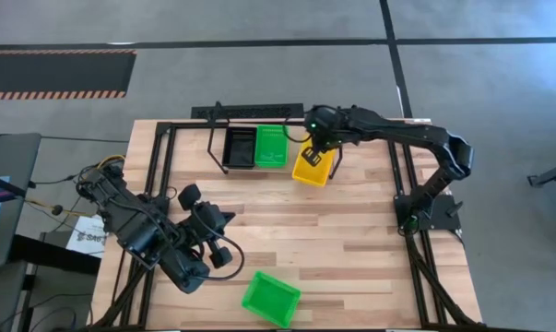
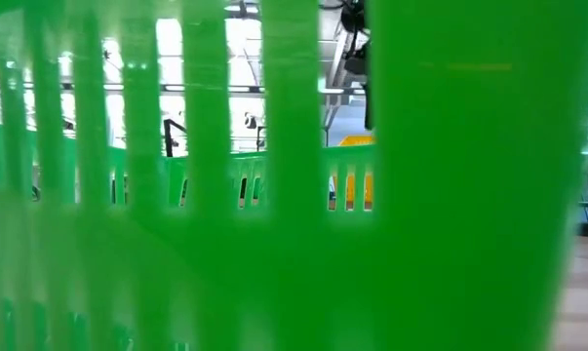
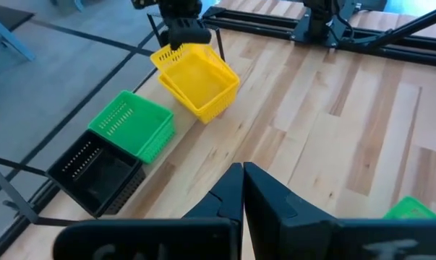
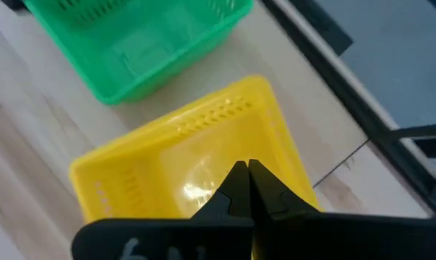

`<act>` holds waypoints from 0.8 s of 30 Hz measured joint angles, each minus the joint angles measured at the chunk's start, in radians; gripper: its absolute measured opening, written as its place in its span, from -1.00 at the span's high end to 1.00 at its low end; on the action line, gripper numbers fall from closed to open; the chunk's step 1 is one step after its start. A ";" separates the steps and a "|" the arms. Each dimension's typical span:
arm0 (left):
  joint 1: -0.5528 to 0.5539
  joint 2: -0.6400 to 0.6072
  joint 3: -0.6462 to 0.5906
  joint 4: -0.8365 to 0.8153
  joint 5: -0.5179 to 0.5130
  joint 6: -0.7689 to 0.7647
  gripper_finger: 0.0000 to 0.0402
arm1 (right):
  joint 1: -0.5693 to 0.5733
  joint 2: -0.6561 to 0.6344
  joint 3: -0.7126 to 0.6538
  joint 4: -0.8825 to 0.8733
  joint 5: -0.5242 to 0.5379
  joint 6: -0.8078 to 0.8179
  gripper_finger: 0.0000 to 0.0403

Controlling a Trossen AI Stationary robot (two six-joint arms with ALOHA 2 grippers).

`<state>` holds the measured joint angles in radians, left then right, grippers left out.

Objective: Stack baskets on shelf by color
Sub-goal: Stack the yellow bin on top of the yellow bin

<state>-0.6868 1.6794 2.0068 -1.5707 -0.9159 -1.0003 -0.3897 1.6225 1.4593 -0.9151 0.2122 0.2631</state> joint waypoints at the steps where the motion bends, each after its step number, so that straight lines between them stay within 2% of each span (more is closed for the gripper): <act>1: 0.000 0.000 0.000 0.000 -0.006 0.004 1.00 | 0.000 -0.014 0.000 0.003 0.003 0.000 1.00; 7: 0.000 0.000 0.000 0.000 -0.015 0.014 1.00 | -0.028 -0.066 0.000 0.008 0.021 0.007 1.00; 24: 0.000 0.000 0.000 0.000 -0.016 0.012 1.00 | -0.045 -0.064 -0.026 0.034 0.021 0.041 1.00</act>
<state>-0.6868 1.6794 2.0068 -1.5711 -0.9318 -0.9878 -0.4347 1.5589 1.4338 -0.8814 0.2329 0.3038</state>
